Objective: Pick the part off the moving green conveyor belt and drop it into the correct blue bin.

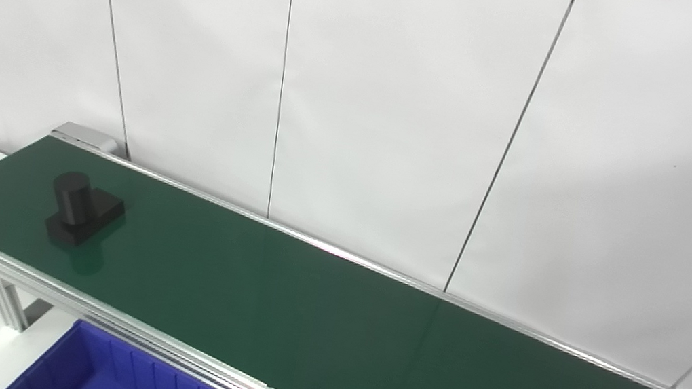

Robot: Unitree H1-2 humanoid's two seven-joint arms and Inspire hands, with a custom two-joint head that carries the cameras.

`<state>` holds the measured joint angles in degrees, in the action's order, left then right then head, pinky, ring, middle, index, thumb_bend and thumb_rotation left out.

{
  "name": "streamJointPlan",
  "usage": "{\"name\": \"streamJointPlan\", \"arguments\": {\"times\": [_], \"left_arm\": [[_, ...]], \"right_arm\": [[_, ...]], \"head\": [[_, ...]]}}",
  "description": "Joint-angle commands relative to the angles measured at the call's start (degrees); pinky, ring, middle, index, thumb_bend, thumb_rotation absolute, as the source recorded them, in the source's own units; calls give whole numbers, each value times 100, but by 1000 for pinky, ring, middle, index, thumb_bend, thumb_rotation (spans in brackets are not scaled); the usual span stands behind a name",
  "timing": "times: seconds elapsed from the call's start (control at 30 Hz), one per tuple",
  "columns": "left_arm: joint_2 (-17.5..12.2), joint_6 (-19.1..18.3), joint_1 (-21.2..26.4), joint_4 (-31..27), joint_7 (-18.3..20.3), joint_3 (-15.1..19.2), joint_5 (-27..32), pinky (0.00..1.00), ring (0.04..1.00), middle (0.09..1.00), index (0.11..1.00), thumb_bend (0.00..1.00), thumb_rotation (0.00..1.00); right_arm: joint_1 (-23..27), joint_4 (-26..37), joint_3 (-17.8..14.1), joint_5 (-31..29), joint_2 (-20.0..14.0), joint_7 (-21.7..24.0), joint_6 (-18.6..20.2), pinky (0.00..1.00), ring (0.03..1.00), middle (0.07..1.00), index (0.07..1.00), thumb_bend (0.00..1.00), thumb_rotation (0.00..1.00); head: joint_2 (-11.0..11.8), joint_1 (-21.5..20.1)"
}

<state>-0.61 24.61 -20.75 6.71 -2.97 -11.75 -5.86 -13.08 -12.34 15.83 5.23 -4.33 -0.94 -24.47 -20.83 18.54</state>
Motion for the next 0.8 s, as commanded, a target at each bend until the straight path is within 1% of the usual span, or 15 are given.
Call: {"name": "streamJointPlan", "arguments": {"times": [0.0,0.2,0.33,0.4,0.53,0.6,0.63,0.73,0.77], "left_arm": [[-38,231,49,-69,-91,-53,-2,577,676,740,753,685,702],[-32,231,69,-42,-148,-112,-11,572,674,738,753,680,690],[9,231,96,14,-229,-172,-53,573,673,737,753,678,682],[19,232,114,39,-289,-214,-78,569,669,734,752,649,665],[19,232,166,112,-364,-286,-47,563,664,730,747,631,641],[31,232,196,171,-419,-324,-62,563,663,727,745,630,633],[35,232,210,194,-451,-344,-82,564,663,726,745,629,631],[61,232,255,263,-529,-392,-124,566,658,724,745,628,629],[71,232,266,283,-544,-401,-127,571,659,724,744,640,626]], "right_arm": [[56,58,11,-63,9,-58,-245,611,694,749,845,180,871],[65,51,-18,-111,-15,-31,-245,605,693,746,837,163,874],[71,46,-51,-162,-75,23,-245,609,698,749,835,144,877],[69,50,-74,-212,-95,58,-245,608,702,751,834,133,908],[80,34,-120,-305,-107,131,-245,608,704,745,836,139,916],[82,25,-141,-308,-132,146,-245,602,704,743,837,149,939],[81,26,-148,-306,-148,155,-245,605,706,743,838,160,947],[83,31,-182,-286,-182,148,-245,606,707,748,842,143,958],[77,35,-203,-277,-179,134,-245,619,712,755,838,176,941]], "head": [[-6,23],[10,125],[88,281],[115,328],[174,372],[282,556],[297,601],[367,810],[368,817]]}}
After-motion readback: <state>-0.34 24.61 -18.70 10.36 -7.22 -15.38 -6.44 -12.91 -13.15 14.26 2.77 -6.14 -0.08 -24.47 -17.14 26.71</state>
